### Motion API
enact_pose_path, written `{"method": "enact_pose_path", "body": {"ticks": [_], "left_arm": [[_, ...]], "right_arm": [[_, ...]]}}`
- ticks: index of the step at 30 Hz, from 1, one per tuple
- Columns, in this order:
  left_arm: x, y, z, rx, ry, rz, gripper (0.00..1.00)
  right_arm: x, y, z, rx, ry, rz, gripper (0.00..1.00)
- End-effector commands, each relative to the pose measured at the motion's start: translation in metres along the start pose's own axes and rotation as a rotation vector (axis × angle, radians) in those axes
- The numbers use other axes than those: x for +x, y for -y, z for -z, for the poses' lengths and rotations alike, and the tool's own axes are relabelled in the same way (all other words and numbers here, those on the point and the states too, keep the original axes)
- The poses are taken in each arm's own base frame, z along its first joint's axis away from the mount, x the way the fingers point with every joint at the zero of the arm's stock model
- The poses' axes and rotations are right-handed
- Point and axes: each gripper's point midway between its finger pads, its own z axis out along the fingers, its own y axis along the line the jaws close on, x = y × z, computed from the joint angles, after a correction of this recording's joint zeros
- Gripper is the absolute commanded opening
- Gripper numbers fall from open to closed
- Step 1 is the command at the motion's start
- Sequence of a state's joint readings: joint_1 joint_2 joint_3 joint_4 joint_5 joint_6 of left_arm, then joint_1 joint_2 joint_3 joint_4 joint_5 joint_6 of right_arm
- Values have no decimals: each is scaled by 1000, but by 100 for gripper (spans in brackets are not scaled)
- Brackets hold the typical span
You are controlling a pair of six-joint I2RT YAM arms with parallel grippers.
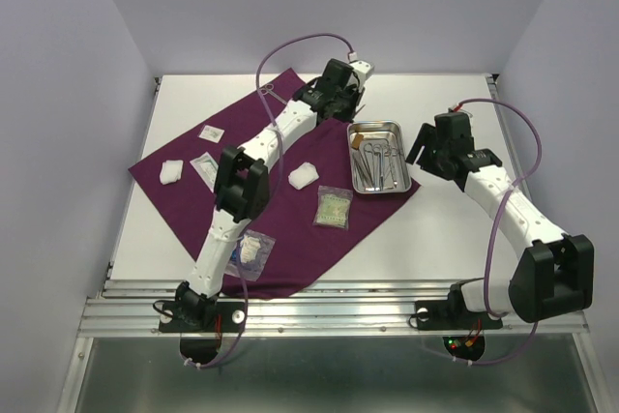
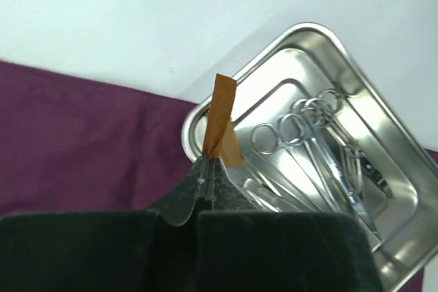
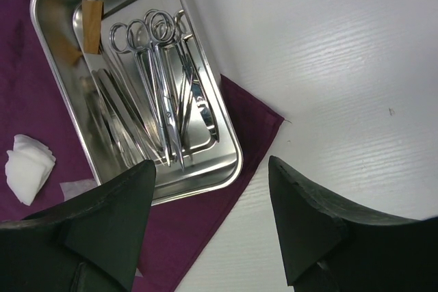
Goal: Prepare the surgical pack
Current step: Place the medical item in the container.
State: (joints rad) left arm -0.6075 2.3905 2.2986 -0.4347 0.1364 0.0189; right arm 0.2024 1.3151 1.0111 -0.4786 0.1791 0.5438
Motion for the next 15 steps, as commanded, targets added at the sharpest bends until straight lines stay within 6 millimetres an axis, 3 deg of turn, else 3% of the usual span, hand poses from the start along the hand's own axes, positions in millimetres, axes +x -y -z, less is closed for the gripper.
{"method": "enact_pose_path", "body": {"ticks": [1, 7, 15], "left_arm": [[-22, 30, 2, 141, 73, -13, 0], [-17, 54, -14, 256, 73, 36, 0], [-6, 55, -39, 268, 69, 58, 0]], "right_arm": [[-14, -3, 9, -28, 70, -27, 72], [-14, -4, 10, -34, 71, -29, 72], [-16, -6, 10, -41, 74, -19, 72]]}}
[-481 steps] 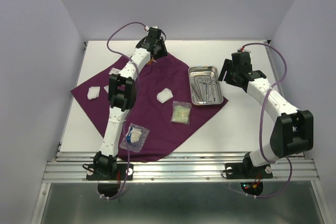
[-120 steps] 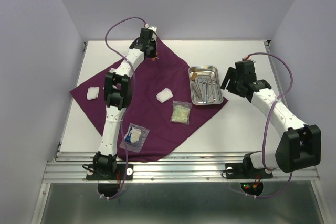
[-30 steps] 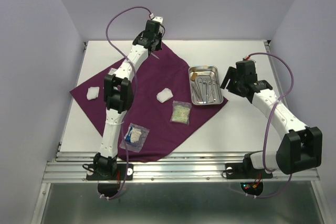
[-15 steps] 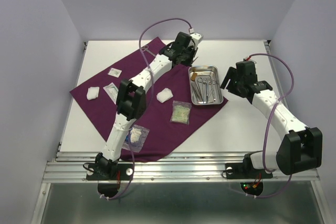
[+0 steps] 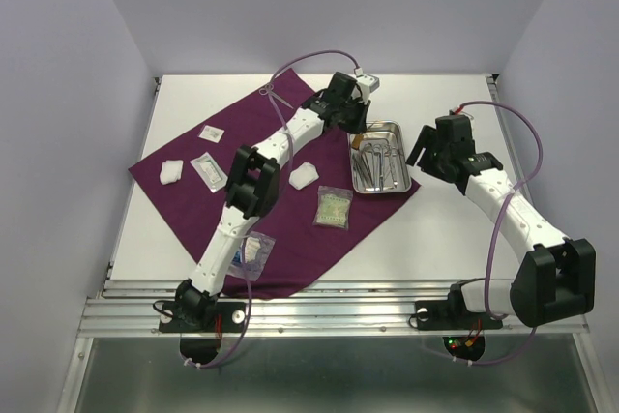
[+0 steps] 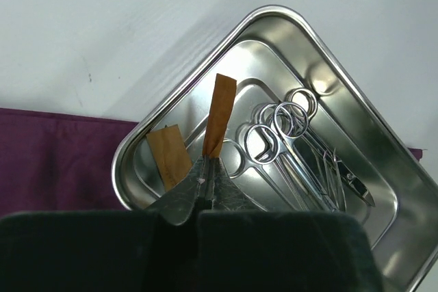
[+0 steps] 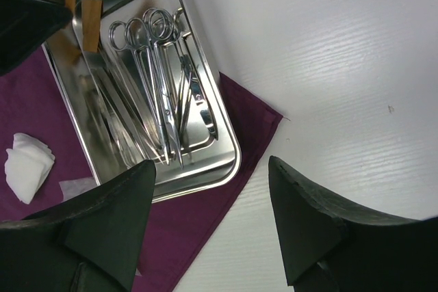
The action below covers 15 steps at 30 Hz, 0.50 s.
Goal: Prepare the surgical pack
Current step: Place the medical item in the container.
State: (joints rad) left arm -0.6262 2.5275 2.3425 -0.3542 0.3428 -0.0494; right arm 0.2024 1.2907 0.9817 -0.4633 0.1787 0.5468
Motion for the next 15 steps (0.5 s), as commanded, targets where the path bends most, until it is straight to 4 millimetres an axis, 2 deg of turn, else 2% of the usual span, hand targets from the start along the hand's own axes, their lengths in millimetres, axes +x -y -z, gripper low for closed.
{"method": "enact_pose_path", "body": {"ticks": [1, 3, 4, 8, 9, 14, 15], "left_arm": [[-37, 15, 4, 55, 102, -9, 0], [-40, 15, 3, 59, 114, 3, 0], [-38, 15, 0, 61, 111, 5, 11], [-40, 16, 0, 63, 115, 15, 43], [-43, 17, 2, 66, 120, 13, 47], [-56, 23, 17, 70, 143, 2, 47], [-64, 26, 24, 69, 160, -8, 47]], "right_arm": [[-19, -7, 9, -34, 66, -14, 72], [-18, -6, 9, -32, 69, -9, 72], [-19, -6, 10, -31, 73, -8, 73], [-17, -3, 12, -24, 74, -4, 73], [-16, -2, 12, -23, 73, -4, 73], [-14, -2, 11, -23, 66, -4, 73], [-14, -2, 11, -26, 66, -5, 73]]}}
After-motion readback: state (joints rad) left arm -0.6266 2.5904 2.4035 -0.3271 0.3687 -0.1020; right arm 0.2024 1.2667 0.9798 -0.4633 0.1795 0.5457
